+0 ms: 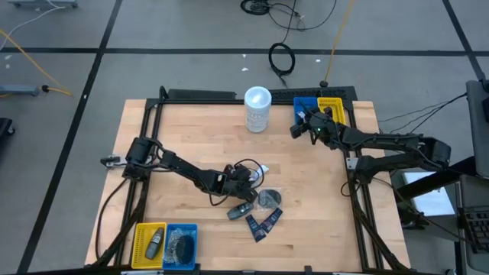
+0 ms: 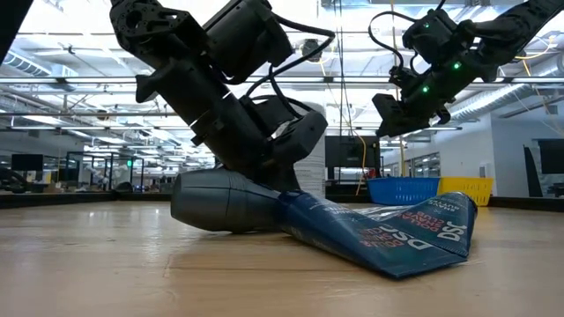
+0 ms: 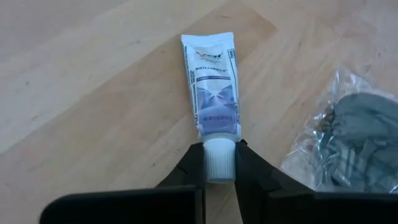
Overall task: Pick & Place Travel size toiletries
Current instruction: Put the white toothpaste into the top blue bin
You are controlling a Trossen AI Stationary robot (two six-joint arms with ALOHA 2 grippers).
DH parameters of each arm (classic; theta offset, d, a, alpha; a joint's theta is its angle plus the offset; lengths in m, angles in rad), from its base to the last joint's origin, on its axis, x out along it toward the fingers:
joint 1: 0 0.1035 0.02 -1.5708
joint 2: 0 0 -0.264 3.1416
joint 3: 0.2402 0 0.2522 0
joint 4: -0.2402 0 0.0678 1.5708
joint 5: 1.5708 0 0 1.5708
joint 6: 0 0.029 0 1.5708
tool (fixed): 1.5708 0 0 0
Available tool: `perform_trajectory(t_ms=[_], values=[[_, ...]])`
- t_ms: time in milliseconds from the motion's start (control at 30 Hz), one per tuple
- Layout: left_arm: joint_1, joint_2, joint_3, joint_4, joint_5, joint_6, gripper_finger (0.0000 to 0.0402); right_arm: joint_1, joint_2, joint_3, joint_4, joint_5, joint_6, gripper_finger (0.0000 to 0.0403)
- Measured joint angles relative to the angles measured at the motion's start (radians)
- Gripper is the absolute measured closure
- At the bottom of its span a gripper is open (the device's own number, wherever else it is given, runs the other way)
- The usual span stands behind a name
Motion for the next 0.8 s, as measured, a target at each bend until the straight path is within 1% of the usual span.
perform_trajectory(t_ms=[167,267,333,367,467,667,800], values=[[-0.002,-0.006,0.0,-0.008,0.003,0.019,0.0367,0.0,0.0,0.0,0.0,0.0,0.0,0.0248],[-0.006,-0.027,-0.002,-0.024,0.004,0.059,0.0367,0.003,0.0,0.0,0.0,-0.001,0.0,0.0248],[-0.012,-0.048,-0.004,-0.04,-0.011,0.091,0.0367,0.016,0.0,0.0,0.0,-0.008,0.0,0.0248],[-0.016,-0.061,-0.005,-0.047,-0.026,0.11,0.0367,0.023,0.0,0.0,0.002,-0.027,0.0,0.0248],[-0.029,-0.114,-0.004,-0.04,-0.09,0.191,0.0367,0.04,0.0,0.0,0.023,-0.124,-0.002,0.0248],[-0.059,-0.219,-0.004,-0.039,-0.275,0.376,0.0367,0.065,0.0,0.0,0.134,-0.424,0.003,0.0248],[-0.079,-0.281,-0.003,-0.034,-0.404,0.524,0.0367,0.08,0.0,0.0,0.242,-0.595,0.058,0.0248]])
